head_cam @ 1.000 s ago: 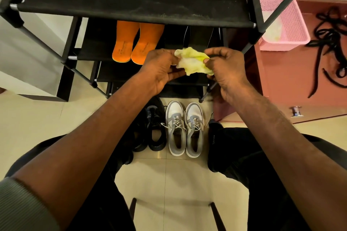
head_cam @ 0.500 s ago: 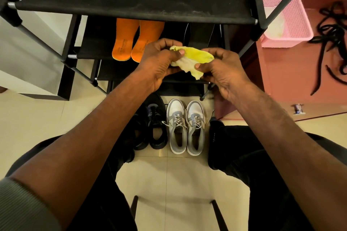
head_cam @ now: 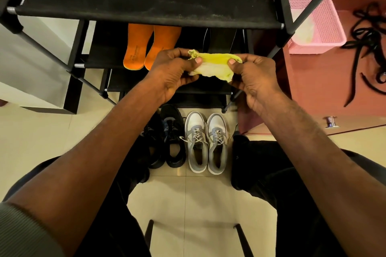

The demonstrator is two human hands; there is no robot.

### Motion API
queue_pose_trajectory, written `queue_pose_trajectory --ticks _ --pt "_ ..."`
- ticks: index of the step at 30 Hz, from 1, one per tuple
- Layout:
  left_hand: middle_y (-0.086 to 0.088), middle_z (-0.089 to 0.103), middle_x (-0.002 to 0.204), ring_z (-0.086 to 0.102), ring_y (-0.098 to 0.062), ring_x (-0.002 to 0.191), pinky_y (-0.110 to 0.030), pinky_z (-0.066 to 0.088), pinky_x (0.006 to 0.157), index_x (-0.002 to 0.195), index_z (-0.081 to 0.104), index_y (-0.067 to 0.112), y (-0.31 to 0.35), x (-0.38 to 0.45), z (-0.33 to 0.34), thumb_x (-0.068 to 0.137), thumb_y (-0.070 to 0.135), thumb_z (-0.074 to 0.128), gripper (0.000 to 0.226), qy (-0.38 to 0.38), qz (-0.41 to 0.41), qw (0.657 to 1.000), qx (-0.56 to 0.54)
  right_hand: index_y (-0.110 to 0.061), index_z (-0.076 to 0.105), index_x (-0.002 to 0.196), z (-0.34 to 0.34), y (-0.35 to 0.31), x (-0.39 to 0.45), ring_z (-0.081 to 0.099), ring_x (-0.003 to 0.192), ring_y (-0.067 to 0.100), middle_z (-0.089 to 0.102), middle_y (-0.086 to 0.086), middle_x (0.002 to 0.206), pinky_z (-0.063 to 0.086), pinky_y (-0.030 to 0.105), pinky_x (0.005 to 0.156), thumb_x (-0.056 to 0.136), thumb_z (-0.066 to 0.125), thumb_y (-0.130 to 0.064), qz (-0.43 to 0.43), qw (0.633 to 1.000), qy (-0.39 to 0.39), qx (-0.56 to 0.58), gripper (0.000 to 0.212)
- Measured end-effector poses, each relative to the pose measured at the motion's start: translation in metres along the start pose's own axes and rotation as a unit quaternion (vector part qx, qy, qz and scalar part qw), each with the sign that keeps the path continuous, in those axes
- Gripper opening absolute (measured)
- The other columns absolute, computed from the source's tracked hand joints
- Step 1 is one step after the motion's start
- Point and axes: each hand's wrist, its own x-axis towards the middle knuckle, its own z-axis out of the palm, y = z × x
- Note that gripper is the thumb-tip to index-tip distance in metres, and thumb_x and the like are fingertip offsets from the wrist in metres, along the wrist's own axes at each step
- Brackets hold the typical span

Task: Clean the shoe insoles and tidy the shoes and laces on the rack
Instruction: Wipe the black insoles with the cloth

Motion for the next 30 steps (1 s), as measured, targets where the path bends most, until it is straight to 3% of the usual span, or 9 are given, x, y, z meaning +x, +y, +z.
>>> queue_pose_trajectory --ticks 2,5,7,9,14,19,23,26,30 --pt "-0.018 0.072 0.118 0.07 -0.035 0.112 -0.032 0.062 0.074 0.105 0.07 0.004 0.0 0.0 0.0 0.095 0.0 0.067 0.012 -0.014 -0.011 1.0 0.008 -0.013 0.073 0.087 0.001 0.0 0.0 0.075 0.072 0.013 0.076 0.004 0.085 0.064 0.034 0.066 0.098 0.067 -0.002 -0.003 1.0 0.003 -0.001 0.016" --pt "-0.018 0.073 0.118 0.072 -0.034 0.11 -0.039 0.064 0.081 0.104 0.072 0.007 0.001 -0.001 0.0 0.097 -0.006 0.059 0.019 -0.027 -0.015 0.999 0.014 -0.013 0.074 0.096 0.0 -0.001 0.001 0.077 0.081 0.015 0.077 0.004 0.093 0.062 0.032 0.064 0.1 0.063 -0.003 0.008 1.0 -0.01 0.014 0.015" --pt "-0.019 0.073 0.115 0.072 -0.034 0.107 -0.041 0.064 0.082 0.099 0.071 0.006 0.002 -0.003 0.0 0.095 -0.004 0.064 0.013 -0.023 -0.016 1.0 0.01 -0.01 0.074 0.106 0.0 -0.002 0.0 0.078 0.088 0.019 0.078 0.007 0.101 0.062 0.032 0.066 0.096 0.071 -0.007 0.018 0.998 -0.045 0.03 0.01" --pt "-0.021 0.074 0.111 0.073 -0.035 0.106 -0.042 0.064 0.08 0.091 0.068 0.006 0.003 -0.004 0.0 0.093 0.0 0.069 0.007 -0.016 -0.014 1.0 0.005 -0.006 0.073 0.112 0.001 -0.001 -0.002 0.079 0.086 0.019 0.078 0.009 0.102 0.061 0.03 0.064 0.089 0.078 -0.004 0.017 0.997 -0.074 0.021 0.023" --pt "-0.018 0.073 0.107 0.073 -0.035 0.103 -0.041 0.064 0.078 0.101 0.068 0.005 0.006 -0.003 -0.003 0.095 -0.009 0.058 0.018 0.022 -0.021 0.998 -0.05 -0.007 0.076 0.097 0.002 -0.001 -0.004 0.076 0.07 0.011 0.077 0.005 0.086 0.058 0.023 0.059 0.087 0.076 0.006 -0.006 1.0 -0.025 0.002 0.016" --pt "-0.017 0.071 0.112 0.072 -0.034 0.104 -0.035 0.063 0.076 0.1 0.069 0.009 0.008 -0.004 -0.007 0.099 -0.007 0.052 0.022 0.006 -0.032 0.997 -0.075 -0.013 0.078 0.092 0.001 0.0 -0.003 0.076 0.079 0.014 0.077 0.006 0.096 0.058 0.023 0.061 0.094 0.068 0.005 0.004 0.999 -0.036 0.023 0.02" --pt "-0.022 0.066 0.127 0.07 -0.036 0.112 -0.038 0.063 0.085 0.102 0.067 0.007 0.013 -0.007 -0.007 0.1 -0.007 0.047 0.024 -0.018 -0.04 0.994 -0.097 -0.009 0.076 0.094 -0.004 -0.005 0.0 0.076 0.08 0.015 0.078 0.005 0.089 0.061 0.025 0.069 0.097 0.059 0.01 0.004 0.997 -0.059 0.049 0.026" --pt "-0.026 0.062 0.133 0.067 -0.042 0.117 -0.047 0.06 0.093 0.115 0.064 0.003 0.012 -0.008 -0.008 0.097 -0.002 0.047 0.025 -0.031 -0.054 0.988 -0.14 -0.007 0.075 0.098 -0.006 -0.006 0.002 0.076 0.085 0.017 0.078 0.007 0.093 0.06 0.028 0.075 0.095 0.055 0.014 -0.001 0.993 -0.112 0.049 0.029" --pt "-0.025 0.059 0.14 0.061 -0.045 0.125 -0.053 0.052 0.102 0.107 0.064 0.008 0.012 -0.006 -0.013 0.095 0.025 0.049 0.026 -0.086 -0.083 0.981 -0.153 -0.016 0.075 0.106 -0.007 -0.007 0.0 0.075 0.095 0.019 0.076 0.006 0.105 0.06 0.028 0.076 0.09 0.064 0.012 -0.013 0.988 -0.152 0.037 0.034"
